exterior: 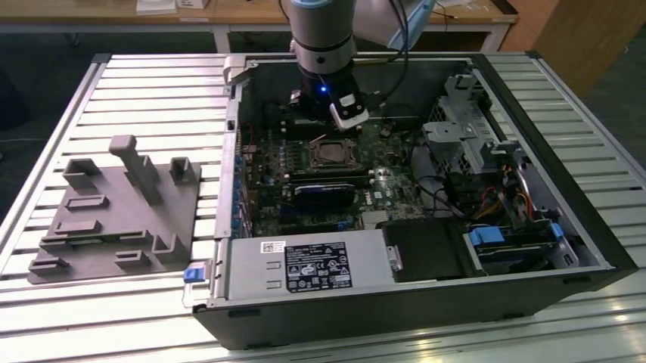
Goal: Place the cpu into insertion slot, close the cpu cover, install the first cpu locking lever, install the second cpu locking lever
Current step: 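Install the first cpu locking lever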
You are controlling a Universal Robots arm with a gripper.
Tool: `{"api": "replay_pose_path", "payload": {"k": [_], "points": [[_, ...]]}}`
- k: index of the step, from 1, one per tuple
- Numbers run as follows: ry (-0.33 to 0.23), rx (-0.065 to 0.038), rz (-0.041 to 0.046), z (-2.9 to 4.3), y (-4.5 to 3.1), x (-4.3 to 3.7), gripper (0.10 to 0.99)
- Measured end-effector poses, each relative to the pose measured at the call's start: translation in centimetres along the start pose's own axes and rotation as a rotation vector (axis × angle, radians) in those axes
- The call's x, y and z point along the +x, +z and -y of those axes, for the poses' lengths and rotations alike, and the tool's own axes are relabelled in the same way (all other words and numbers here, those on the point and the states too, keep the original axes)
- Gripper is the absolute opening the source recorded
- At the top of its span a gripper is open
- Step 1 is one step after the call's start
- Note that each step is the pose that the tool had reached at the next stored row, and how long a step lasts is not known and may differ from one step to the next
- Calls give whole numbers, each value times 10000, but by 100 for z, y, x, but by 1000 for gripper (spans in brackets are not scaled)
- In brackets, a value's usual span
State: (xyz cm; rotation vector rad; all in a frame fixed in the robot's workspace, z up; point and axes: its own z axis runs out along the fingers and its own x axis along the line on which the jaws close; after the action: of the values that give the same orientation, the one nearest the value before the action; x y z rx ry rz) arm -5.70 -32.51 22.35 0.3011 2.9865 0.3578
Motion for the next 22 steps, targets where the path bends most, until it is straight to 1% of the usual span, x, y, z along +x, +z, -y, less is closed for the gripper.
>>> {"api": "replay_pose_path", "payload": {"k": [4,8,15,22], "points": [[9,20,6,-20,17,-1,106],[8,39,10,-56,40,4,106],[11,64,17,-97,95,-14,106],[6,96,23,-114,109,-24,106]]}}
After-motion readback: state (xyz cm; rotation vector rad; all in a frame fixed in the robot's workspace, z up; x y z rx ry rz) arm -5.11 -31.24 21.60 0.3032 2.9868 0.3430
